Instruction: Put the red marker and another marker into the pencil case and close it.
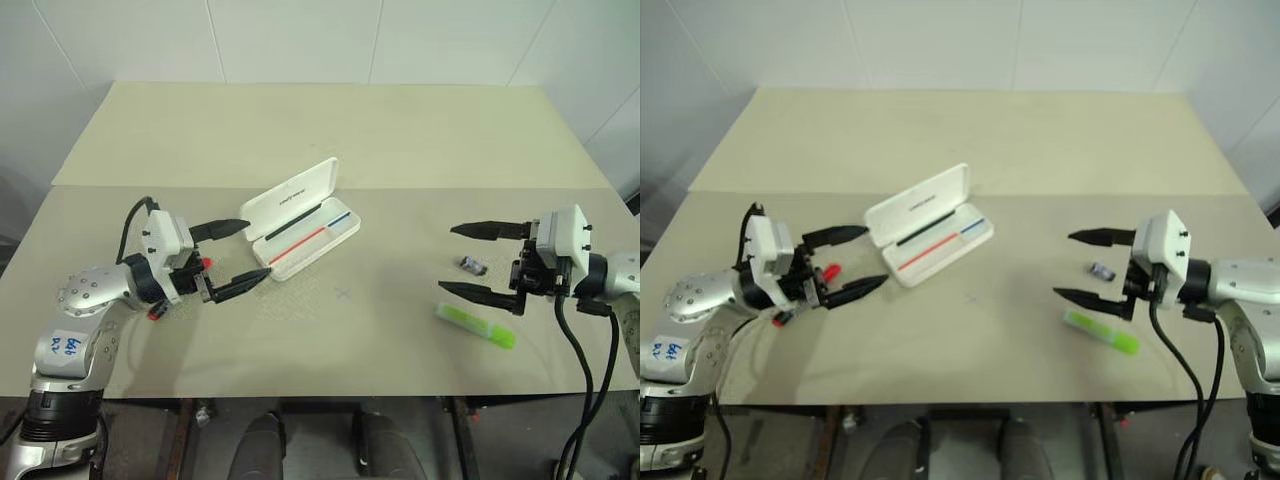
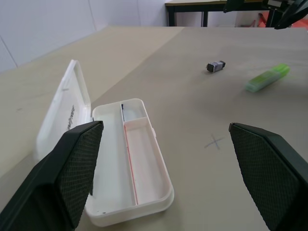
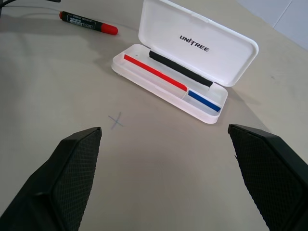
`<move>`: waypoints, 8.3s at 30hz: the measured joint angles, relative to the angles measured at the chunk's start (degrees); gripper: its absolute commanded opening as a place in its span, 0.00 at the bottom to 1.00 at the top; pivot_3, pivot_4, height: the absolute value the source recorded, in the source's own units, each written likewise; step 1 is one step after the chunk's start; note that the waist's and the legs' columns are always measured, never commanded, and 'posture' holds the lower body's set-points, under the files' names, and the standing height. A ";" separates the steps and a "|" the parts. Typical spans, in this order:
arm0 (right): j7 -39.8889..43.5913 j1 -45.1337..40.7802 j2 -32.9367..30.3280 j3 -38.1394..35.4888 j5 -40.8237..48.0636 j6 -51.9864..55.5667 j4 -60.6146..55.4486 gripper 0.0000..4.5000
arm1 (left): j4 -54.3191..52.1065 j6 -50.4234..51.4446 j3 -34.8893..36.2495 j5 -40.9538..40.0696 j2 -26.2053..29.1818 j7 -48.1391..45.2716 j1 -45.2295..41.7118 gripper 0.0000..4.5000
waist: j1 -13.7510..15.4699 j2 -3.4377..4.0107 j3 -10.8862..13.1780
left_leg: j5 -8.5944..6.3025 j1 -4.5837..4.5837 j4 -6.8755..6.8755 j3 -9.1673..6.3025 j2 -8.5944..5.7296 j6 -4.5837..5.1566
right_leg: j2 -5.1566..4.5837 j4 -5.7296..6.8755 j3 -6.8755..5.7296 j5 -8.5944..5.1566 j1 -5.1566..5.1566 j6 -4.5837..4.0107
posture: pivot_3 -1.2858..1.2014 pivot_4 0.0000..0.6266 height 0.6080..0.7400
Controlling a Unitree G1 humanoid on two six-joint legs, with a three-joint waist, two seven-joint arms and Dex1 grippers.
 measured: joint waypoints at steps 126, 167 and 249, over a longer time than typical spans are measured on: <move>-6.73 11.52 3.15 -0.79 1.87 4.27 -13.51 1.00 | 7.69 0.22 -28.13 24.36 -3.57 -7.26 -11.05 0.00 | 0.16 -0.11 -0.06 | -0.10 -0.05 0.48 0.89 0.10 0.07 | 0.29 0.60 1.10 0.45 -0.58 0.62 | 0.52 0.24 1.00; -8.52 0.66 8.14 6.82 3.24 4.80 -11.96 1.00 | -21.94 25.46 4.17 -8.75 7.86 -8.66 10.00 1.00 | -1.55 -0.13 -0.05 | -0.13 0.00 0.65 0.92 0.18 0.13 | 0.31 0.76 1.16 0.14 -0.61 -0.01 | 0.52 0.24 1.00; -11.27 -4.24 10.77 9.56 4.99 6.53 -11.39 1.00 | -8.98 -4.46 12.29 3.16 0.36 -3.66 29.65 0.14 | -1.46 -0.46 -0.49 | -0.33 -0.02 -0.06 1.42 0.34 0.18 | 0.09 -0.07 1.20 0.23 -0.73 -0.40 | 0.52 0.24 1.00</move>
